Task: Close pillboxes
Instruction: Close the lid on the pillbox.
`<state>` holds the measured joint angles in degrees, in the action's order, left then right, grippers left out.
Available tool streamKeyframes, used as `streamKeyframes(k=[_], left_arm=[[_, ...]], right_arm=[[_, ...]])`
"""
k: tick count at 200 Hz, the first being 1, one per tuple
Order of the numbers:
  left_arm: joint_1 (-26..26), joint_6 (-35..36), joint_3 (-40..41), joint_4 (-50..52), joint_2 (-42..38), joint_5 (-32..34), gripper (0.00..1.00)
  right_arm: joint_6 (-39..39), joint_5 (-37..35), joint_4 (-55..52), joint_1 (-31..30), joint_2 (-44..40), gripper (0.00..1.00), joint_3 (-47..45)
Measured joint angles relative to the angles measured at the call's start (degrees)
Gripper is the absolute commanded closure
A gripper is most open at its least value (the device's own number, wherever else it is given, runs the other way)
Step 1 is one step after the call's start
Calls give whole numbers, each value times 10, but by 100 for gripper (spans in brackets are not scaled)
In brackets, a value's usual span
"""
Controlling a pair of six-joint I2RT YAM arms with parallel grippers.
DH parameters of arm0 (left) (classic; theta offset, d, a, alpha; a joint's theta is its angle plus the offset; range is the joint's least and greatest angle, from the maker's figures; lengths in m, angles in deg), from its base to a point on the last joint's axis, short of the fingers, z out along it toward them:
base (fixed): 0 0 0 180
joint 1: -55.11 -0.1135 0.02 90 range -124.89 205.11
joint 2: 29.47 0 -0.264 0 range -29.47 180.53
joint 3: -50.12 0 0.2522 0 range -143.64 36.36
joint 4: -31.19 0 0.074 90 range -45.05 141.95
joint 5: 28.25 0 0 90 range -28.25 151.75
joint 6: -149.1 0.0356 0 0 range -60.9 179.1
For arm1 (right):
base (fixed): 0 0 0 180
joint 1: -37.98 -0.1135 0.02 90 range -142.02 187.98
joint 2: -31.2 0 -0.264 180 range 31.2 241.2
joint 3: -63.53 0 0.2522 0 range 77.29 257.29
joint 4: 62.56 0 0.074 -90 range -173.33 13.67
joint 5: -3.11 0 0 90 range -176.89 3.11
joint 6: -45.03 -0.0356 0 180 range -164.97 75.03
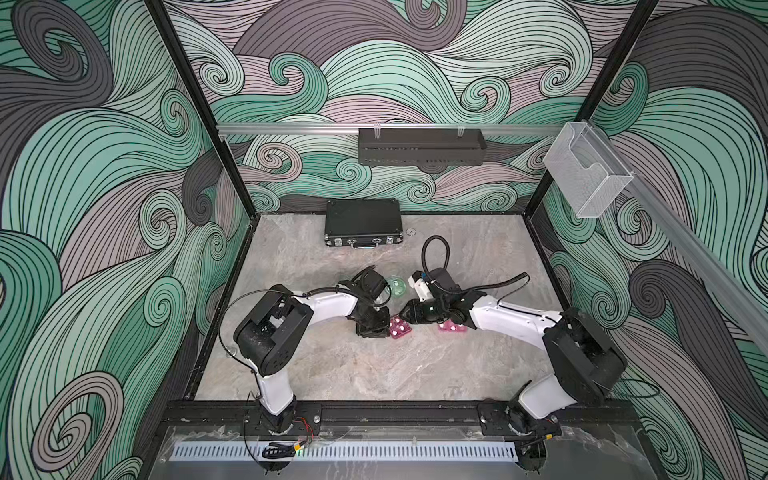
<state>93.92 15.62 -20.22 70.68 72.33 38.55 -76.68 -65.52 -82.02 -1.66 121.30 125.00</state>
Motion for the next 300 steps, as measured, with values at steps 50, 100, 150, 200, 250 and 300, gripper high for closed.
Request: streamKeyframes(k=[50,100,150,200,250,300], left_arm=[[0,0,0,-1,0,0,84],[0,3,0,-1,0,0,84],[0,6,0,6,-6,18,84],[-5,11,7,33,-53,49,77],[-53,10,39,84,-174,112,45],[-131,10,43,129,-337,183,29]], right_arm=[[-3,4,2,-23,28,64,3],[-3,5,-9,-26,36,66,3],[12,-20,-55,-42,49,73,31],[52,-85,-138,-67,55,73,94],[100,-158,-222,-97,94,72,160],[127,-202,-268,-133,134,72,199]])
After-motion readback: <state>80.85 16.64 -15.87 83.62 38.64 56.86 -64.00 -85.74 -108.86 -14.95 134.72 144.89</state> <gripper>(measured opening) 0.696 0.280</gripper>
